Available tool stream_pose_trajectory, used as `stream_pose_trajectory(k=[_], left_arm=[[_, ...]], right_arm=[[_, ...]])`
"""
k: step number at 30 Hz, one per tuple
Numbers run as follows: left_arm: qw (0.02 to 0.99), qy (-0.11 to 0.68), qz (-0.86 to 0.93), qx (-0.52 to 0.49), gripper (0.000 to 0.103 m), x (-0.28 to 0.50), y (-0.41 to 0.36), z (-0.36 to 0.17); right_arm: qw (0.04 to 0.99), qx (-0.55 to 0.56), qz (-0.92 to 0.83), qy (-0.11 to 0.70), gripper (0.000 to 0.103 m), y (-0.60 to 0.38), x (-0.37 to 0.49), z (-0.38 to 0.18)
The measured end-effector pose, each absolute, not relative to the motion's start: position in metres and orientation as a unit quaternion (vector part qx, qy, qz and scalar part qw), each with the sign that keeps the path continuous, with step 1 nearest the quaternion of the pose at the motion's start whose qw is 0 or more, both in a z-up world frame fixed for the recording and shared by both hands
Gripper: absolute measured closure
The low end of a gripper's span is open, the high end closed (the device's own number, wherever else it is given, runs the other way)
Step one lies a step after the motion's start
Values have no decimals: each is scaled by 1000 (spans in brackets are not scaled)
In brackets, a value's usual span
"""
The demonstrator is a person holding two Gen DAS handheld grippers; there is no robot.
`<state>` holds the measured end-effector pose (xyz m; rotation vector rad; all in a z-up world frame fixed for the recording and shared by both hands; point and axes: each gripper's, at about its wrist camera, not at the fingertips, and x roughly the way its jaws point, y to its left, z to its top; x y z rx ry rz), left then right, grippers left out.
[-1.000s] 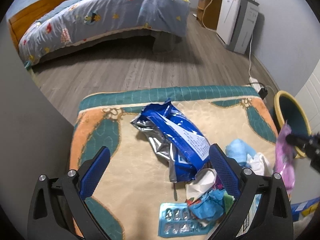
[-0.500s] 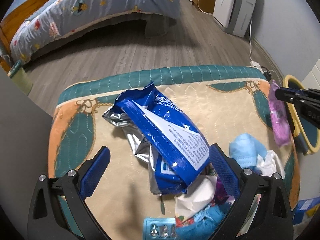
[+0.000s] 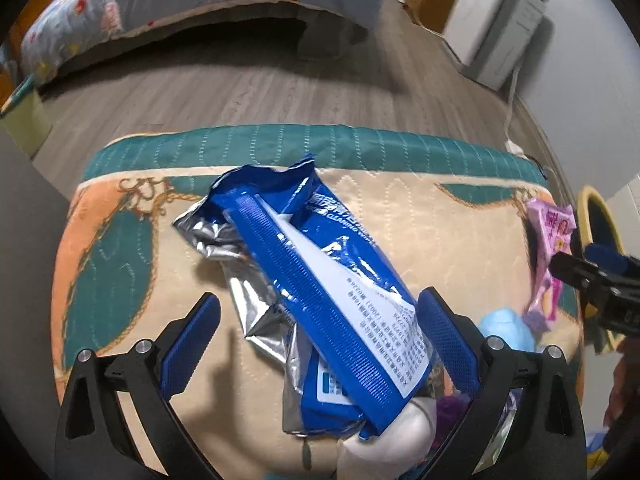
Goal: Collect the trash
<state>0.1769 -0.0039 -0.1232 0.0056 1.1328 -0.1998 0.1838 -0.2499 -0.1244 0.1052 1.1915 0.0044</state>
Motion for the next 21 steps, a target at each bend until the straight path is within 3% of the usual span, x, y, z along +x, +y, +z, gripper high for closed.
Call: stream_pose_trajectory(k=[3,11,15,18,21], left_arm=[[842,530,-99,30,5,174,1,-120],[827,557,-62,-47,5,180,13,-125],[821,566,-66,-37,5,177,8,-132],[818,570,-75,-17,5,173,4,-137],[822,565,-77,0,14,171,1,-136]], right_arm=[[824,38,11,566,6,-241,185,-128],[817,53,6,575,6,-229,190,-134],[812,63,7,580,6,-225,194,-137],[813,54,12,580,15,-219,194,-139],[810,39,17,585,41,-213,193,-141]])
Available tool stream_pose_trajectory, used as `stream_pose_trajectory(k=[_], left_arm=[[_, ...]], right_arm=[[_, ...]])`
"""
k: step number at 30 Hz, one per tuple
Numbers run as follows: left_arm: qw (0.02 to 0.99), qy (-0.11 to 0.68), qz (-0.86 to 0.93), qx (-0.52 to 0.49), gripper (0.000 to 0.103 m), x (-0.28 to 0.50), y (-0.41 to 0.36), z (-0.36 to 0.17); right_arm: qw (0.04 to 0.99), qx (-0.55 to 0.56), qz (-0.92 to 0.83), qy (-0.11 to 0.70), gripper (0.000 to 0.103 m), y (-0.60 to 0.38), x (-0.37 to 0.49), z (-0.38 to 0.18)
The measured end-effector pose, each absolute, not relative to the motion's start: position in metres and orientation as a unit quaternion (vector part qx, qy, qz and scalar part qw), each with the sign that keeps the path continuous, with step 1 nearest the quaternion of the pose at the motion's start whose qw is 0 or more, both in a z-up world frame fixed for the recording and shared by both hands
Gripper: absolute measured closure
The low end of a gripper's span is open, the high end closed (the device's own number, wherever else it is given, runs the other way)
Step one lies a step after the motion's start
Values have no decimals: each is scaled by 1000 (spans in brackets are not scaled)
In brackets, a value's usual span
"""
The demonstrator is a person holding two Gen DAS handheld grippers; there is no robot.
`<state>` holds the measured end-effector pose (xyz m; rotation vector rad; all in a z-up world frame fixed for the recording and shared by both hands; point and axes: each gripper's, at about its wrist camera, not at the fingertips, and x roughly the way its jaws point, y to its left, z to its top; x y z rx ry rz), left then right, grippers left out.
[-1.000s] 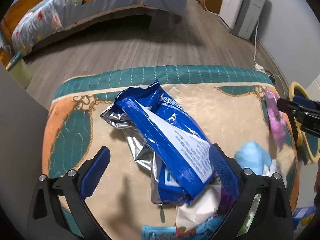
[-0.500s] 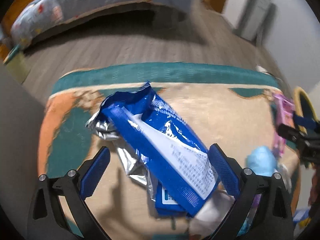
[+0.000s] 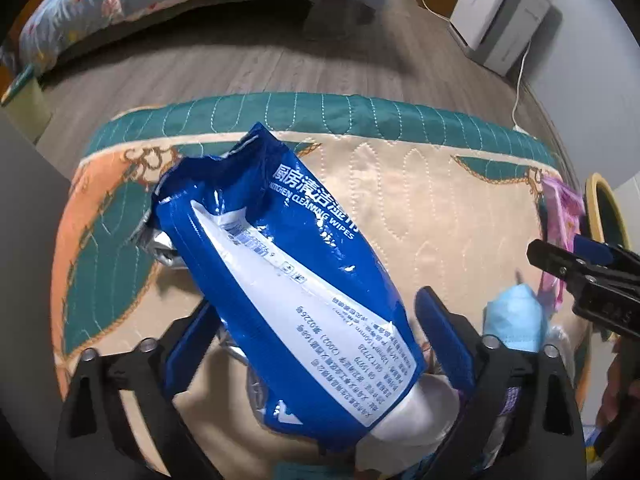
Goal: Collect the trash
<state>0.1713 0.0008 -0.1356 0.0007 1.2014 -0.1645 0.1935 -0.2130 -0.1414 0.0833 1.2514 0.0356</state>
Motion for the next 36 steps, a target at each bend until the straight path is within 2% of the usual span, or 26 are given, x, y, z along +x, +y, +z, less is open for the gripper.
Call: stream_pose_trajectory(k=[1,3,5,8,15,22,36], left_arm=[[823,563,-79,2,20,172,0,-135],[825,560,-81,6,23,171,2,-132],[825,558,-82,12,25,173,2,-131],[825,556,-92,29,31,174,3,-129],[846,520,-108,45,33,175,-2,-98],[873,462,-139,76,33,169,-34,-47],[878,401,-244,98,33,148,-151,-3]], right_arm=[[807,32,20,589,50,-210,193,-143],[809,19,19,588,61,-205,190,-142],[810,10,23,585,76,-204,189,-140],[811,17,31,584,87,-207,188,-136],[824,31,40,564,90,-213,185,-110],[850,80,40,520,90,-243,176,-56],[884,103,-64,452,90,-388,131,19]])
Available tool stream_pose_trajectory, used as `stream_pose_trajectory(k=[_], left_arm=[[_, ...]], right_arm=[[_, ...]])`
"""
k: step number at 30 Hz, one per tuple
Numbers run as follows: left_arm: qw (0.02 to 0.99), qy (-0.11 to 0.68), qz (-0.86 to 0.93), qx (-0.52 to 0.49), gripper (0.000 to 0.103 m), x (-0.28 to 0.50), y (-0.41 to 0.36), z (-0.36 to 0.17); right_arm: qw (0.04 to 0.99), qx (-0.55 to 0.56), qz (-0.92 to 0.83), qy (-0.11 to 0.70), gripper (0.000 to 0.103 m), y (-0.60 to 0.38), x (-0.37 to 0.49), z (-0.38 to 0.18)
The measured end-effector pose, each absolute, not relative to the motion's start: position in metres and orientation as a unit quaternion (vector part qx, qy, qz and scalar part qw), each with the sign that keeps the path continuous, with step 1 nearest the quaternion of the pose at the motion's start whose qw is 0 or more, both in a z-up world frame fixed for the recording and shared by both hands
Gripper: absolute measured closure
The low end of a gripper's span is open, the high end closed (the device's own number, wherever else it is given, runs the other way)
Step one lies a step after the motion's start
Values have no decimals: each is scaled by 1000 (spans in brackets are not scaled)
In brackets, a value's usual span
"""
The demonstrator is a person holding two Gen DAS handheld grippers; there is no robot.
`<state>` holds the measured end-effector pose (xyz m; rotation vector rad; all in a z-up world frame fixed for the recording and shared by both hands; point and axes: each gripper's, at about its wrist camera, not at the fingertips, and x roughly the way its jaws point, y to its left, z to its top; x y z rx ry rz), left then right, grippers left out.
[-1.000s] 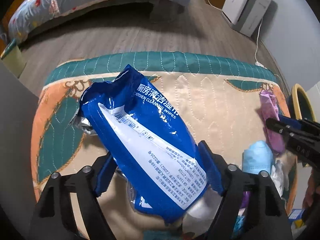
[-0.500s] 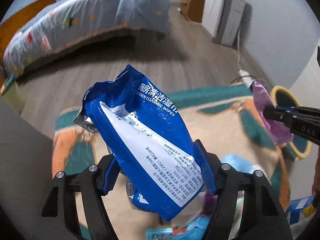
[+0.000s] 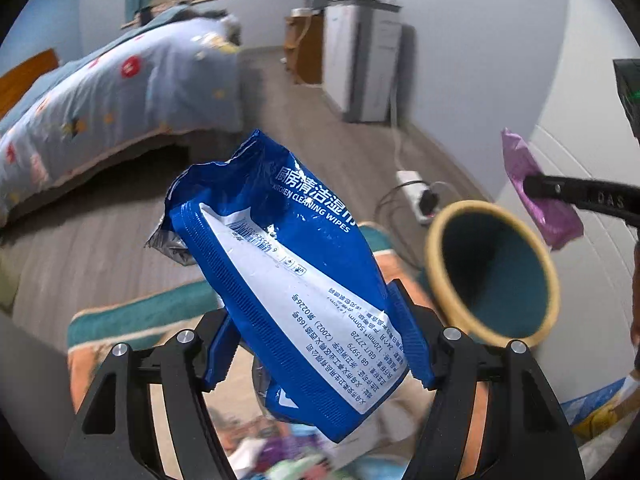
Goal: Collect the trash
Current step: 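Carry the wrapper and wipes pack over the bin and open both tools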
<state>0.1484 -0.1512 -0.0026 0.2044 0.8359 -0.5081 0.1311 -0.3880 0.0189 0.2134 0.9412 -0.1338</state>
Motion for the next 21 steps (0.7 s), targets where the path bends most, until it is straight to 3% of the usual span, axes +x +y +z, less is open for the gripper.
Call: stream_pose_trajectory(k=[11,21], left_arm=[[853,388,-321,136,33,119,-240,-10],[803,418,-390,169,32,92,-315,-52]], right_arm=[[861,138,-123,473,90,-471,111,-9],[823,155,-151,525,90,-510,103,-61]])
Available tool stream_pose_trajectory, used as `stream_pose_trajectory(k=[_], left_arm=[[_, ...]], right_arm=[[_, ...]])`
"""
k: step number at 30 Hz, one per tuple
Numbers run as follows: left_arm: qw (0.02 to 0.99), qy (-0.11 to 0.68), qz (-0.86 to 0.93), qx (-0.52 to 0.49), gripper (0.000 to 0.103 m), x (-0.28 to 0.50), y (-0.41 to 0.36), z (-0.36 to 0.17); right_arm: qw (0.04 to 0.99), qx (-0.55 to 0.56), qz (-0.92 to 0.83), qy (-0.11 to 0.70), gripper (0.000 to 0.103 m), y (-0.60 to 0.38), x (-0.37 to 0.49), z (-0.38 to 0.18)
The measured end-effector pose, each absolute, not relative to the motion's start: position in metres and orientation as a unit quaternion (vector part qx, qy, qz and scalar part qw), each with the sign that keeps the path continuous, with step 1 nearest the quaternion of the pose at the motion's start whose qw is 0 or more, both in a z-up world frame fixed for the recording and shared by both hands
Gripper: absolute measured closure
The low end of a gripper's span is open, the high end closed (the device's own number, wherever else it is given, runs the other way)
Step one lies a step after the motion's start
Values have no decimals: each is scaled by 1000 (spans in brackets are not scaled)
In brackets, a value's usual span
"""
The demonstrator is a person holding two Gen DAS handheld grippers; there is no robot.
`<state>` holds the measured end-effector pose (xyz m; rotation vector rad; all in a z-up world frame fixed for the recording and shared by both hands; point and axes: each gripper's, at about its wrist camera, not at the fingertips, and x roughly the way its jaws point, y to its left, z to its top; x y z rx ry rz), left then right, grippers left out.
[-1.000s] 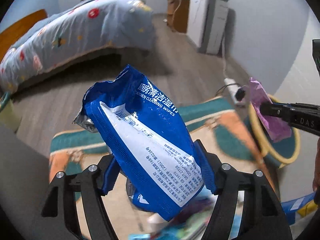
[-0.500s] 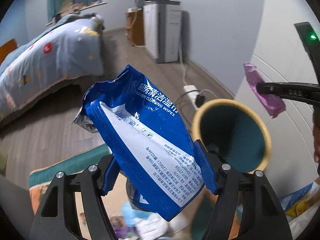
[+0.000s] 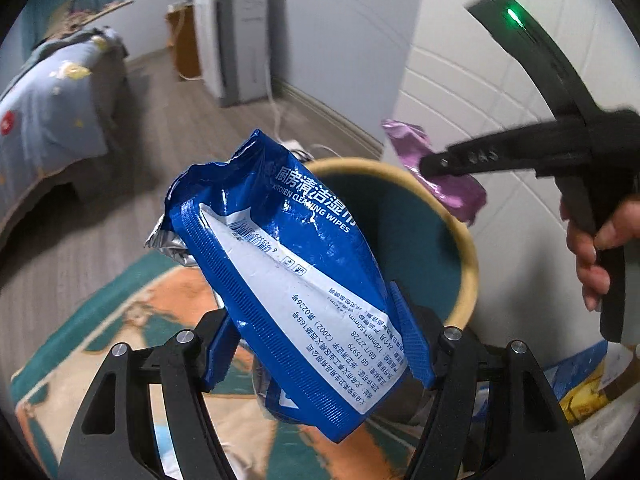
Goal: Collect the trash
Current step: 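Carry the wrapper and wipes pack over the bin and open both tools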
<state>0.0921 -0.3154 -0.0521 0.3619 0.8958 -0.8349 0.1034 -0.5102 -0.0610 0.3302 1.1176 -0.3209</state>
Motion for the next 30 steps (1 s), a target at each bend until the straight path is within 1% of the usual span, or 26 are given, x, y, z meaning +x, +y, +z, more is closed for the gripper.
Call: stream_pose_trajectory(k=[5,9,10,12,15,16,17,18,20,21,22,23,25,30], left_arm=[[787,420,-407,197,32,80,-343,-72],[786,411,-407,219,31,80,-361,-82],[786,411,-406,219,30,82,-363,-84],[790,406,-404,218,25,84,-366,-85],[800,399,-393,217,22,90,-362,-83],[802,397,-392,213,17,91,-360,-82],[805,396,-390,210,14,92,-358,-81],[810,393,-382,210,10,93,-356,-81],[812,395,-374,210,10,95,-351,-80],[813,396,-370,211,9,96,-347,-80],[816,396,-364,212,8,97,-344,-79],[818,396,-359,212,8,98,-340,-78],[823,395,-351,209,8,99,-329,-73],[838,386,-334,190,7,96,-290,-45]], right_arm=[[810,164,-155,541,90,-518,100,-79],[803,205,-149,540,90,-527,97,-90],[802,211,-147,539,90,-527,97,-92],[804,208,-146,538,89,-527,98,-92],[811,197,-147,531,85,-524,102,-90],[813,197,-147,528,77,-525,103,-89],[816,199,-147,522,65,-526,102,-88],[818,200,-149,518,58,-526,103,-87],[821,201,-150,512,29,-526,107,-86],[823,200,-152,510,23,-526,107,-86],[824,196,-154,508,14,-525,108,-84],[826,192,-155,506,8,-524,108,-82],[828,190,-156,504,6,-522,109,-79],[833,171,-153,503,6,-509,106,-67]])
